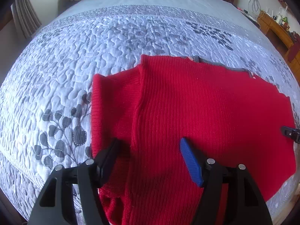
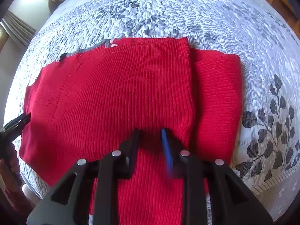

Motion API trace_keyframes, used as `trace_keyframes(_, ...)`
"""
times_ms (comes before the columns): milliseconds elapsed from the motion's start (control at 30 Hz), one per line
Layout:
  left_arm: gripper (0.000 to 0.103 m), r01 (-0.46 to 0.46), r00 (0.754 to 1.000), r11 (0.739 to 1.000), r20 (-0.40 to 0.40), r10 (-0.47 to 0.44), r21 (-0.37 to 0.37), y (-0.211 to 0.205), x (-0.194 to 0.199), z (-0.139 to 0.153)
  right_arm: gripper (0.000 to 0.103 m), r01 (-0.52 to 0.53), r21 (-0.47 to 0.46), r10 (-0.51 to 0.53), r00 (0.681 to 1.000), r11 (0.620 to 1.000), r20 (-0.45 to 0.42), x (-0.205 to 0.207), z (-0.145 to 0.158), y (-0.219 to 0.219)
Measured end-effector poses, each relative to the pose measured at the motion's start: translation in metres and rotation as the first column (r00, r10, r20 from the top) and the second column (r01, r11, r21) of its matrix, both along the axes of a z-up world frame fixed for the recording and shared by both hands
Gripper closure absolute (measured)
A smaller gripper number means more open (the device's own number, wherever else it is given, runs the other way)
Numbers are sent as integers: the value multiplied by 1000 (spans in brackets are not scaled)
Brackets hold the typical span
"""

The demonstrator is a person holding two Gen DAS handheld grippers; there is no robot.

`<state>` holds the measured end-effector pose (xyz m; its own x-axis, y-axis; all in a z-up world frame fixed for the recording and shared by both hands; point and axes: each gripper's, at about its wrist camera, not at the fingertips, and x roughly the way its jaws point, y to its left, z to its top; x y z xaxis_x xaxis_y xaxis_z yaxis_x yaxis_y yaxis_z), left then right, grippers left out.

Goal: Fold small clothes

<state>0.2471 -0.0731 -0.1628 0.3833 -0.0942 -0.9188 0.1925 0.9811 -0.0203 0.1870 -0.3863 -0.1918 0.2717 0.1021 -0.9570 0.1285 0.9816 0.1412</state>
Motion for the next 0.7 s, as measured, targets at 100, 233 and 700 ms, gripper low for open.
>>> trace_keyframes(100,35,0,1000,1000,6,0,10,-2,-1,0,78,10,11,-10,1000,1000,-4,0,2,-2)
trace_keyframes(233,35,-17,1000,1000,-12,17,-20,2,1,5,59,31,72,-32,999,997,6,-6,18,-8)
trace_keyframes(700,35,42,999,998,-24,-43,-40,-38,11,19,35,210,185,-201,977,960,-66,-68,27,-80)
